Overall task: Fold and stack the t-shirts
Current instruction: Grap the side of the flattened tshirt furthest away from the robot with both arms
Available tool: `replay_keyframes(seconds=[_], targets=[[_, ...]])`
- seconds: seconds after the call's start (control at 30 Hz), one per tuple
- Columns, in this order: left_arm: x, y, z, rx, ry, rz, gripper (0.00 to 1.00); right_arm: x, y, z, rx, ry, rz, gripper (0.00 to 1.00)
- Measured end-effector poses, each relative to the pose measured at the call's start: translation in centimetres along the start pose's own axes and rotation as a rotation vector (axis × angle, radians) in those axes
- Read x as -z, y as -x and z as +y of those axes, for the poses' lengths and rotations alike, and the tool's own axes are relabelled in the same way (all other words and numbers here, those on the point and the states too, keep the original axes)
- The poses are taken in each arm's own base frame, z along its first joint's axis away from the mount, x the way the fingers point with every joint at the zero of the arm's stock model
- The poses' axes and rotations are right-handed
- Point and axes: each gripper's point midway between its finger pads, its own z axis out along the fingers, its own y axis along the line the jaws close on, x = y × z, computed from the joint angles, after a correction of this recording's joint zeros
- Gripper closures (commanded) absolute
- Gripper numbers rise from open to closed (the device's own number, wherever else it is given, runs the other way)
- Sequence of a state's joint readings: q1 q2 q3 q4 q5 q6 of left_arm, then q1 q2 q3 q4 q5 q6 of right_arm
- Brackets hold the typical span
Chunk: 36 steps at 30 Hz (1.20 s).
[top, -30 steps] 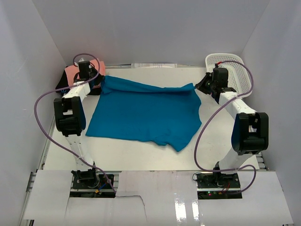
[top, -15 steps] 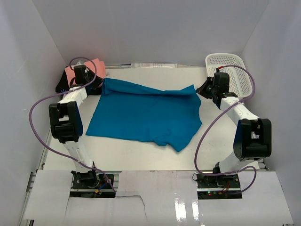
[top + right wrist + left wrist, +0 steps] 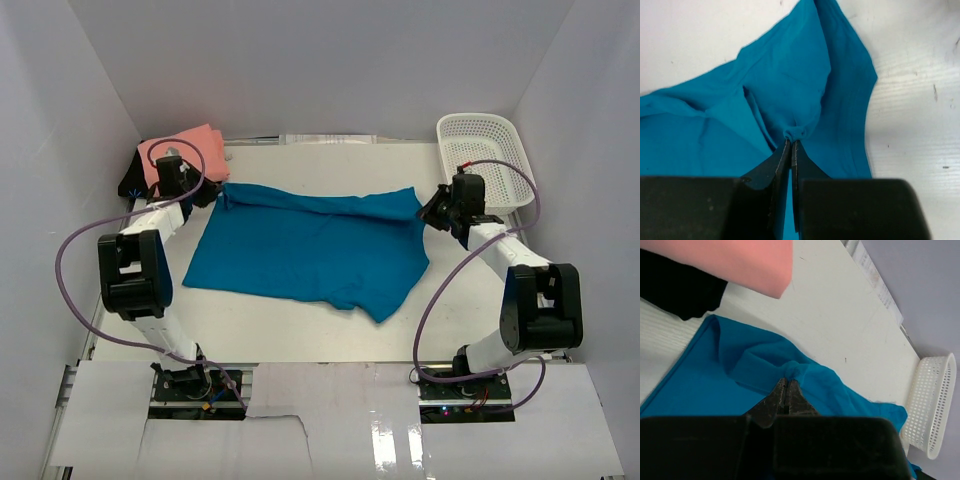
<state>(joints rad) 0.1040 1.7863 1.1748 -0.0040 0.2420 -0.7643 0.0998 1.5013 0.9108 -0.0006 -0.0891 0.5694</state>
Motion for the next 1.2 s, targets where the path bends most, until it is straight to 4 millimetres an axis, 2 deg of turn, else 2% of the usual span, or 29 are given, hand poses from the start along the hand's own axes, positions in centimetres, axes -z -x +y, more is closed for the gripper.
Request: replay_keyframes(seconds=[0.17, 0.37, 0.57, 0.67, 0.83, 0.97, 1.1, 1.2], targets=[[2.0, -1.7, 0.5, 0.018, -0.001, 0.023, 1.00, -0.1, -2.7, 0.6, 0.018, -0.001, 0.080, 0.92], [4.6, -4.5, 2.6, 0.037, 0.107, 0.066, 1.00, -0.5, -7.6, 1.0, 0.056, -0.017, 0.237, 0.92], [7.7, -9.4, 3.6, 0.004, 0.189, 0.130, 1.00, 0.2, -10.9, 1.2, 0.094, -0.019, 0.345, 0.92], [8.2, -11.9, 4.3, -0.012, 0.217, 0.183, 1.00, 0.7, -12.8, 0.8, 0.106, -0.035, 0.400, 0.92], [9.3, -17.0, 6.9, -0.029, 0.296, 0.289, 1.00, 2.2, -16.9, 0.7, 0.151, -0.055, 0.507, 0.92], [11.2, -20.8, 7.5, -0.075, 0.324, 0.355, 1.00, 4.0, -20.0, 1.6, 0.194, -0.032, 0.560, 0.92], [13.5, -22.4, 6.8, -0.087, 0.296, 0.370, 1.00, 6.3, -22.5, 1.9, 0.223, -0.017, 0.601, 0.92], [14.9, -23.5, 6.9, -0.078, 0.289, 0.381, 1.00, 8.2, -23.6, 1.0, 0.228, -0.038, 0.617, 0.92]])
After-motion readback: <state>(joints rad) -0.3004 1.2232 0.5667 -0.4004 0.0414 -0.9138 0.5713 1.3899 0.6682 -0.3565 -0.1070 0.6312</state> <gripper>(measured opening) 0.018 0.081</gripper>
